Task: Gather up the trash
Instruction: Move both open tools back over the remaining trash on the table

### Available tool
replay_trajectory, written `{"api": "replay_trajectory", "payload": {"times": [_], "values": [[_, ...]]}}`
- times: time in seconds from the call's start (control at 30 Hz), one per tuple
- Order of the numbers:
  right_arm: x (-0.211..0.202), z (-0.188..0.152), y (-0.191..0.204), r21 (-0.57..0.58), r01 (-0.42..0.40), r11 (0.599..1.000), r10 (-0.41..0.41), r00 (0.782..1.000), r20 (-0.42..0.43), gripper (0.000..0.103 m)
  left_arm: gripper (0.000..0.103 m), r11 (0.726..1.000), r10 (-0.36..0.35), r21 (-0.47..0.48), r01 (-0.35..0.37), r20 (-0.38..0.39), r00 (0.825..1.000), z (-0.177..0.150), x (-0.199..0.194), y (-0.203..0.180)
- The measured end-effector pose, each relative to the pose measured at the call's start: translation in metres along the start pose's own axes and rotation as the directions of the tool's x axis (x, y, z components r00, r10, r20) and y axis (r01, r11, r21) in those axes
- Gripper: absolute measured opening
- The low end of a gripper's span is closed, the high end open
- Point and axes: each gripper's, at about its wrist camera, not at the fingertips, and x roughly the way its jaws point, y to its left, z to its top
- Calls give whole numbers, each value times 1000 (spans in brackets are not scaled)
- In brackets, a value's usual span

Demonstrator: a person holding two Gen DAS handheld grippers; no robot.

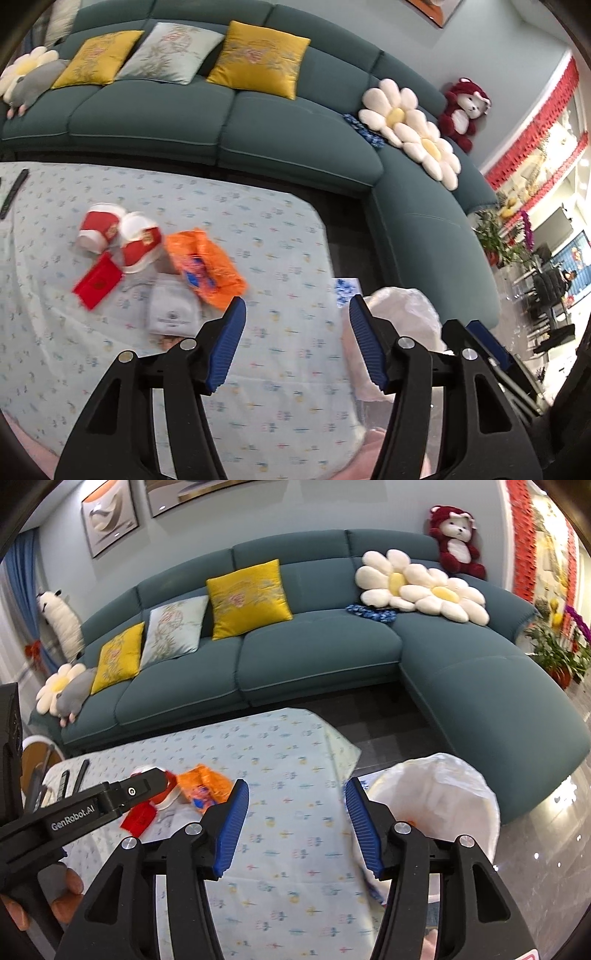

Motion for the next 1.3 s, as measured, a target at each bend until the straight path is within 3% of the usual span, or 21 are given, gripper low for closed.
{"api": "replay_trajectory", "payload": {"times": [0.47,0.87,1.3], "values": [[46,-26,96,-76,-70,995,61,992,-113,54,61,987,134,-93,-134,2,991,-10,-14,125],[124,-61,144,-79,-94,992,69,960,-270,54,62,955,287,-55,-291,-79,955,-22,19,230],[211,-78,167,-88,-55,995,15,918,-397,53,58,961,275,27,-274,-129,953,-11,77,257]]}}
